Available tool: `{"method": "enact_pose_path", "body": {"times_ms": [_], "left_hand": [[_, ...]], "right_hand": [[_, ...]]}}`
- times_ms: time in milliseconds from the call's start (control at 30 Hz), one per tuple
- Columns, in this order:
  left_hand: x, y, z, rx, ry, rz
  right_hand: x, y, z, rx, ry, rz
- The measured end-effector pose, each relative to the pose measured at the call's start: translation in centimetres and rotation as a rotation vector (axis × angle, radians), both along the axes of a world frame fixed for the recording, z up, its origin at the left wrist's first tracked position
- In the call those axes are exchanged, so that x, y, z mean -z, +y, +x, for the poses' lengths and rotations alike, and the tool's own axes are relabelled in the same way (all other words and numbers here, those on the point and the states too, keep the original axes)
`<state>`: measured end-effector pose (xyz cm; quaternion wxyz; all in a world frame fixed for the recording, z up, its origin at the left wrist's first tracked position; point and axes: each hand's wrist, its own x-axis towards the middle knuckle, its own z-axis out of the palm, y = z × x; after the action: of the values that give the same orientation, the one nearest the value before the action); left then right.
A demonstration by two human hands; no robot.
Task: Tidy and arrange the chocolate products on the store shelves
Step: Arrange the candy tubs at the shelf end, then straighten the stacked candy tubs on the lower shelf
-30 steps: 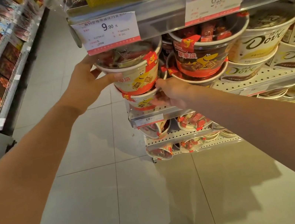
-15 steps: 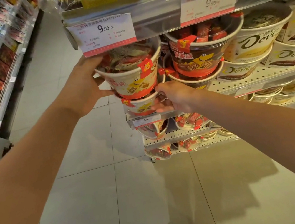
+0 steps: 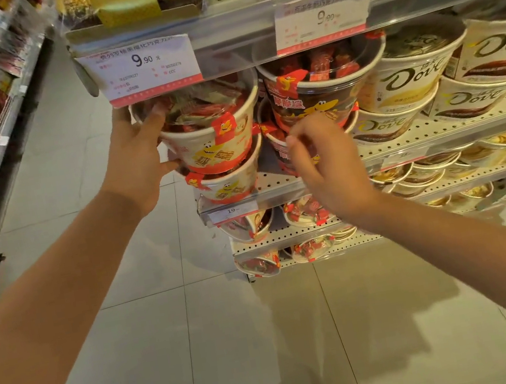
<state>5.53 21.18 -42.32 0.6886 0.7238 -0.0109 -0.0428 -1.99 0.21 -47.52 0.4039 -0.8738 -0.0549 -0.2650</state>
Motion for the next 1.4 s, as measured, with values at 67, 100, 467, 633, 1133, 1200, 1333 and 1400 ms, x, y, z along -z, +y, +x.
{"method": "enact_pose_path", "body": {"times_ms": [67, 100, 467, 633, 1133, 1200, 1333, 1400], "left_hand": [[0.3, -0.4, -0.6, -0.027, 0.036, -0.025], [0.5, -0.6, -0.7, -0.057, 0.069, -0.034], [-0.2, -1.1, -0.4, -0.114, 0.297, -0.131], [-0.7, -0.7, 0.5, -0.21, 0.253, -0.126], [0.1, -0.5, -0.2, -0.086, 0.417, -0.105], [-0.2, -0.6, -0.2, -0.092, 0.409, -0.113], [-0.5, -1.1, -0.8, -0.199, 0.339, -0.119], [-0.2, -1.9, -1.9, -0.325, 0.202, -0.065]], "right_hand": [[-0.9, -2.7, -0.4, 0.087, -0.238, -0.204], [-1.0, -4.0, 0.0, 0.133, -0.297, -0.292], [-3.9, -8.0, 3.0, 0.078, -0.021, -0.574], [-4.1, -7.9, 3.5, -0.028, -0.009, -0.361], [-3.3, -7.1, 2.9, -0.018, -0.093, -0.355], [-3.3, -6.2, 3.1, 0.049, -0.109, -0.286], [-3.0, -4.7, 3.2, 0.218, -0.158, -0.243], [-2.6, -4.2, 3.2, 0.304, -0.198, -0.277]]}}
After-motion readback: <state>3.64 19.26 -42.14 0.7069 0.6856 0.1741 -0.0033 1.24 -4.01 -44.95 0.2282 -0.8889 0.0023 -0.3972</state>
